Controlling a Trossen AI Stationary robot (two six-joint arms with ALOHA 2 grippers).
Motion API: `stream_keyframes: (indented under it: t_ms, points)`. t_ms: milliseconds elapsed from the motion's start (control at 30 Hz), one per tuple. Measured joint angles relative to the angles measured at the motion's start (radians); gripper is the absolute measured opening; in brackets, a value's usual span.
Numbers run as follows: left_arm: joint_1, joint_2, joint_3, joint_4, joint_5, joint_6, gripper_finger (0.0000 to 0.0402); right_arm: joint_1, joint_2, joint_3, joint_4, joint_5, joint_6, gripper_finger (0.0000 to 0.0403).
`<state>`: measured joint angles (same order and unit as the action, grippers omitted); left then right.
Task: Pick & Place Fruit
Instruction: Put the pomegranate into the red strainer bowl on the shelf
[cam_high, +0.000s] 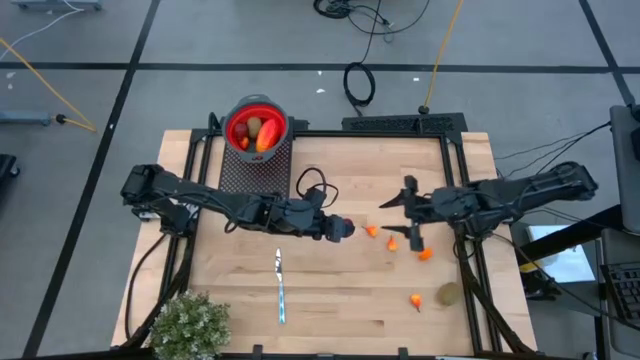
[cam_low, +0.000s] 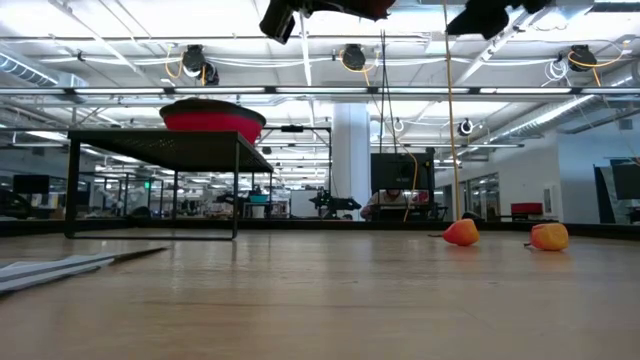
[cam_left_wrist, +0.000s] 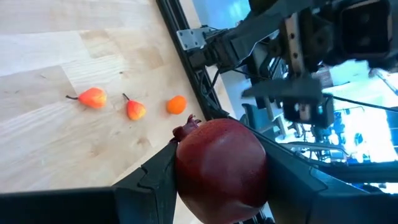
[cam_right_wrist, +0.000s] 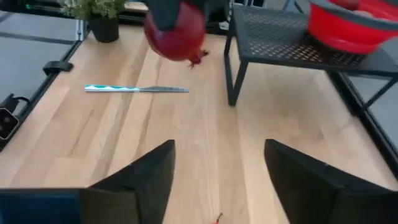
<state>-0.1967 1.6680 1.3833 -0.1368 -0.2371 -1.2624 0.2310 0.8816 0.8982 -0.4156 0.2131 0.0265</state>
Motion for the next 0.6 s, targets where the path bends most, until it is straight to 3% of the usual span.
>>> stream_keyframes:
  t_ms: [367,500,600]
  points:
    - [0.0,0.0,0.0,0.027,0.0,-0.002,0.0186,0.0,-0.268,-0.111,-0.026,-0.01,0.013,0.007]
    - [0.001,0.0,0.0,0.042,0.0,0.004,0.0186,0.0,-0.373,-0.15,-0.026,-0.102,0.015,0.0013]
    - [0.007,0.0,0.0,0.048,0.0,0.004,0.0186,0.0,-0.444,-0.174,-0.025,-0.169,0.023,0.0008]
